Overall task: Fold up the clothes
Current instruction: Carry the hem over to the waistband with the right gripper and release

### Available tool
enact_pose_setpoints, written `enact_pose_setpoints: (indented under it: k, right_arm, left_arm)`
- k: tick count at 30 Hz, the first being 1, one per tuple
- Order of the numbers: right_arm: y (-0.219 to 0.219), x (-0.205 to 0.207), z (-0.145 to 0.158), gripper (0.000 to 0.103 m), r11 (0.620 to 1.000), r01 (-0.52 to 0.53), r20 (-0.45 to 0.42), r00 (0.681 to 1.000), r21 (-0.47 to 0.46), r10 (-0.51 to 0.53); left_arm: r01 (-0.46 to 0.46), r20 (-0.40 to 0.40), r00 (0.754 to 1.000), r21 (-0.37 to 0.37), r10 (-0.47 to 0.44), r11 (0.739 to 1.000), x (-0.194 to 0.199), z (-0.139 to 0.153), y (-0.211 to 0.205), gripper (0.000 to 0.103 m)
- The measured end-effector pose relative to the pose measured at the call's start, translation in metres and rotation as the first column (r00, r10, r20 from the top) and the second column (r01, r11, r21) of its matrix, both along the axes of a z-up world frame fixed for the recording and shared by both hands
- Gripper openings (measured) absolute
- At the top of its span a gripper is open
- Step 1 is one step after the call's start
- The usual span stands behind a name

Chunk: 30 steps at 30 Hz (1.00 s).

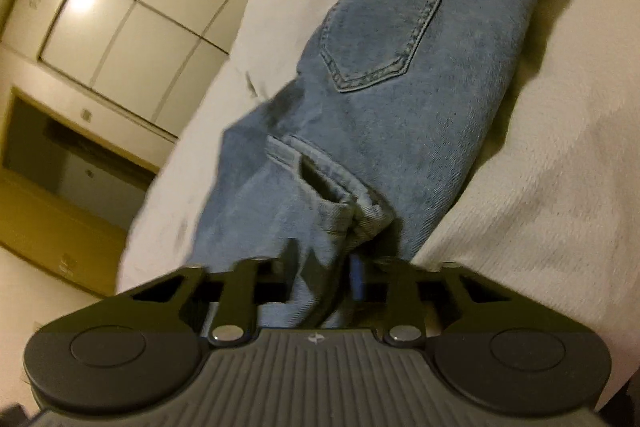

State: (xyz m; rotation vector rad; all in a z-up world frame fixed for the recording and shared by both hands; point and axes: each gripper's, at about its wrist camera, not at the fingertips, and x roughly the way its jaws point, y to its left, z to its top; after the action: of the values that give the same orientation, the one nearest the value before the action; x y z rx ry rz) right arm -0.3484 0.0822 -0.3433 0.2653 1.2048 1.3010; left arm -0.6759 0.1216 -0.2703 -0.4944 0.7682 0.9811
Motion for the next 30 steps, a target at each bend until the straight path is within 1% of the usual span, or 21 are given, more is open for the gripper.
enact_pose_setpoints:
  k: [2, 4, 5, 8, 10, 12, 15, 17, 19, 20, 22, 23, 24, 26, 27, 30]
  right_arm:
    - [0.001, -0.003, 0.000, 0.010, 1.000, -0.014, 0.049, 0.999, 0.002, 0.013]
    - [0.001, -0.009, 0.005, 0.009, 0.999, -0.033, 0.113, 0.993, 0.013, 0.031]
    - [-0.001, -0.009, 0.009, 0.008, 0.999, -0.036, 0.126, 0.991, 0.024, 0.032]
    - [-0.008, -0.001, 0.030, 0.007, 0.994, -0.051, 0.151, 0.988, 0.100, 0.036]
    - [-0.011, 0.005, 0.051, 0.007, 0.987, -0.062, 0.213, 0.977, 0.149, 0.029]
    - [-0.016, 0.018, 0.072, 0.006, 0.979, -0.054, 0.271, 0.962, 0.196, -0.001]
    - [-0.024, 0.056, 0.091, 0.006, 0.971, 0.013, 0.319, 0.943, 0.237, -0.090]
    - [-0.032, 0.088, 0.092, 0.007, 0.969, 0.084, 0.339, 0.927, 0.231, -0.161]
    - [-0.037, 0.123, 0.077, 0.007, 0.971, 0.164, 0.330, 0.919, 0.172, -0.214]
    - [-0.038, 0.139, 0.064, 0.007, 0.972, 0.195, 0.300, 0.926, 0.132, -0.227]
    - [-0.038, 0.161, 0.031, 0.007, 0.974, 0.214, 0.197, 0.955, 0.070, -0.223]
    - [-0.038, 0.166, 0.018, 0.007, 0.975, 0.216, 0.165, 0.961, 0.056, -0.223]
    - [-0.038, 0.168, 0.013, 0.007, 0.975, 0.215, 0.161, 0.962, 0.054, -0.220]
    - [-0.036, 0.166, 0.020, 0.007, 0.977, 0.202, 0.200, 0.956, 0.070, -0.212]
    - [-0.034, 0.164, 0.029, 0.007, 0.978, 0.186, 0.227, 0.952, 0.095, -0.203]
    - [-0.030, 0.157, 0.067, 0.007, 0.970, 0.093, 0.310, 0.937, 0.226, -0.162]
  left_arm:
    - [-0.003, -0.005, 1.000, -0.003, 0.003, 1.000, 0.001, 0.000, 0.001, 0.058]
    - [-0.002, -0.013, 1.000, -0.004, 0.001, 1.000, 0.003, 0.001, 0.002, 0.058]
    - [0.001, -0.016, 1.000, -0.004, -0.001, 1.000, 0.004, 0.002, 0.003, 0.058]
    - [0.023, -0.021, 1.000, 0.014, -0.023, 1.000, 0.014, 0.010, 0.006, 0.057]
    - [0.047, -0.021, 0.999, 0.034, -0.047, 0.998, 0.024, 0.017, 0.009, 0.057]
    - [0.076, -0.019, 0.997, 0.054, -0.075, 0.996, 0.035, 0.024, 0.012, 0.057]
    - [0.137, -0.011, 0.991, 0.078, -0.137, 0.987, 0.057, 0.028, 0.019, 0.057]
    - [0.182, -0.004, 0.983, 0.082, -0.183, 0.980, 0.071, 0.024, 0.024, 0.057]
    - [0.207, -0.013, 0.978, 0.065, -0.207, 0.976, 0.084, 0.015, 0.029, 0.057]
    - [0.214, -0.025, 0.977, 0.057, -0.213, 0.975, 0.091, 0.009, 0.030, 0.057]
    - [0.220, -0.045, 0.975, 0.042, -0.218, 0.975, 0.100, -0.001, 0.035, 0.057]
    - [0.220, -0.049, 0.975, 0.037, -0.218, 0.975, 0.103, -0.003, 0.036, 0.058]
    - [0.218, -0.048, 0.975, 0.036, -0.217, 0.975, 0.104, -0.004, 0.037, 0.058]
    - [0.213, -0.045, 0.976, 0.035, -0.212, 0.976, 0.106, -0.005, 0.039, 0.058]
    - [0.206, -0.043, 0.978, 0.038, -0.205, 0.978, 0.106, -0.004, 0.040, 0.058]
    - [0.185, -0.028, 0.983, 0.051, -0.184, 0.981, 0.107, -0.001, 0.041, 0.058]
